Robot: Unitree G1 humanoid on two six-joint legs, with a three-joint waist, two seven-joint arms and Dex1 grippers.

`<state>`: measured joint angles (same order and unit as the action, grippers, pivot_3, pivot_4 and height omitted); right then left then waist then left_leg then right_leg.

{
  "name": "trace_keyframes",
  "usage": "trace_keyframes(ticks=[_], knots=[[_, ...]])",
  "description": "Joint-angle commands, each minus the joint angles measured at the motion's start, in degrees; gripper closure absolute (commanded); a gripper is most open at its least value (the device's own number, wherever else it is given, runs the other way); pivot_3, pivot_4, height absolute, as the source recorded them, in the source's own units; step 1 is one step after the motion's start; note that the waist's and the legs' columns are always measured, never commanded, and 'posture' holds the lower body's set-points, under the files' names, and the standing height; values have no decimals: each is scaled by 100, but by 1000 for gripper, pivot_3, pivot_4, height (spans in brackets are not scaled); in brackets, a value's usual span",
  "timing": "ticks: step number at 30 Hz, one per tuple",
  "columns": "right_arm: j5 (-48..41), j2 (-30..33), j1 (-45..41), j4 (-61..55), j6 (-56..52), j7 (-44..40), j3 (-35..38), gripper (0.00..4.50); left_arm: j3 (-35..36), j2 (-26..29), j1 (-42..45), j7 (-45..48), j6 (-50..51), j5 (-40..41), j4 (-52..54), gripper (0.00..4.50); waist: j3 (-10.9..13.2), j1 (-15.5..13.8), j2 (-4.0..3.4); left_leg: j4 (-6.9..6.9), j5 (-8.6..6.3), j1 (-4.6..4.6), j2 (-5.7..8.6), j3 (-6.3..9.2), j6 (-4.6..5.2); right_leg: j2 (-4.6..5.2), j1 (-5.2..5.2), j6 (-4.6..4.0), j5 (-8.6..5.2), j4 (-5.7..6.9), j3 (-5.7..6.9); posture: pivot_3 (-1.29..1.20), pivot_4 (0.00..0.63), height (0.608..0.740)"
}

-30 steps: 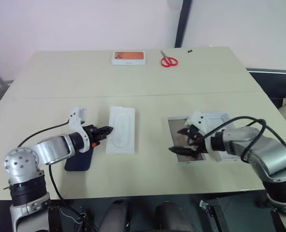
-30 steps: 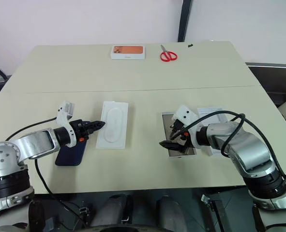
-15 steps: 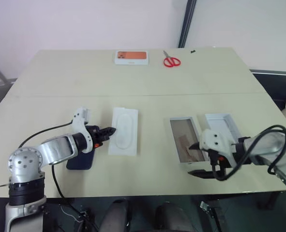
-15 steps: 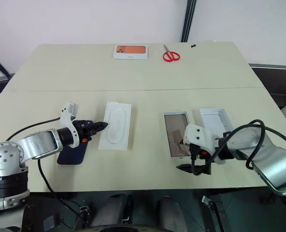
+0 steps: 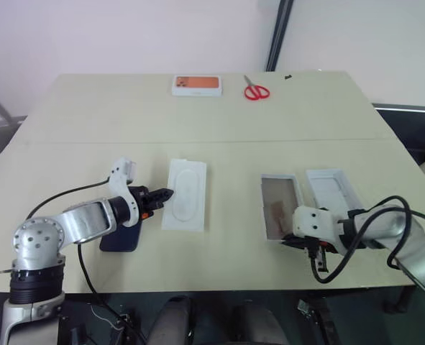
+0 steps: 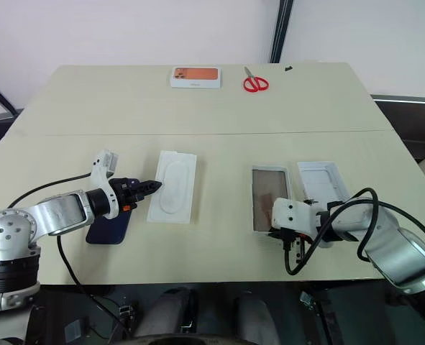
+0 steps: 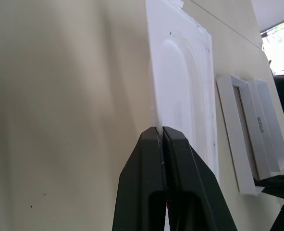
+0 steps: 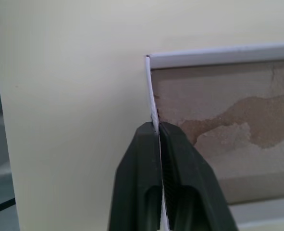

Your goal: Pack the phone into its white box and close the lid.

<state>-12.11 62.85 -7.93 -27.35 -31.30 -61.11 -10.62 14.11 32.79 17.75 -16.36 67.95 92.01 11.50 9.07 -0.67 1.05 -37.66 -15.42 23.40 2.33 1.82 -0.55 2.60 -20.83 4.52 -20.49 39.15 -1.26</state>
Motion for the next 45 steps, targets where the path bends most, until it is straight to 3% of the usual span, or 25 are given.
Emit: trace_keyframes(ticks=[1,15,25,28,32,39,45], knots=[[114,-105,-115,-145,171,-33,-77,4477,21,99,76,82,-155,174,74,4500,0,3,0,0,0,0,0,0,0,0,0,0,0,0,0,0,150,740],[1225,-1690,-1683,197,248,136,-1696,4477,146,268,317,-45,-478,412,-79,4500,4,11,-1,-4,5,0,0,2,-8,-1,-3,0,0,2,2,0,150,740],[1731,-2340,-2315,634,-127,114,-2141,4477,115,338,342,-328,-824,804,-86,4500,4,53,0,-12,8,-1,0,3,-14,-1,-2,0,1,9,3,0,150,740],[1687,-2494,-2372,643,-340,153,-2034,3549,32,314,349,-368,-865,821,-73,4500,4,49,-1,-12,10,0,0,4,-18,-1,-4,1,1,10,3,0,150,740],[1238,-2569,-2249,399,-386,125,-1514,1562,-177,326,442,-527,-828,920,-44,4500,5,29,0,-14,16,2,0,3,-28,-1,-5,0,1,9,2,0,150,740],[259,-1968,-1837,-15,-682,-278,-421,1562,-641,-126,654,-1519,-1352,1750,-46,4500,10,-3,6,-26,-1,3,1,4,1,1,8,10,6,5,3,0,150,740],[172,-1656,-1685,122,-673,-176,-228,1562,-1192,-461,929,-2365,-1631,1820,-88,4500,12,21,7,-24,-2,3,0,4,2,0,5,10,6,4,2,0,150,740]])
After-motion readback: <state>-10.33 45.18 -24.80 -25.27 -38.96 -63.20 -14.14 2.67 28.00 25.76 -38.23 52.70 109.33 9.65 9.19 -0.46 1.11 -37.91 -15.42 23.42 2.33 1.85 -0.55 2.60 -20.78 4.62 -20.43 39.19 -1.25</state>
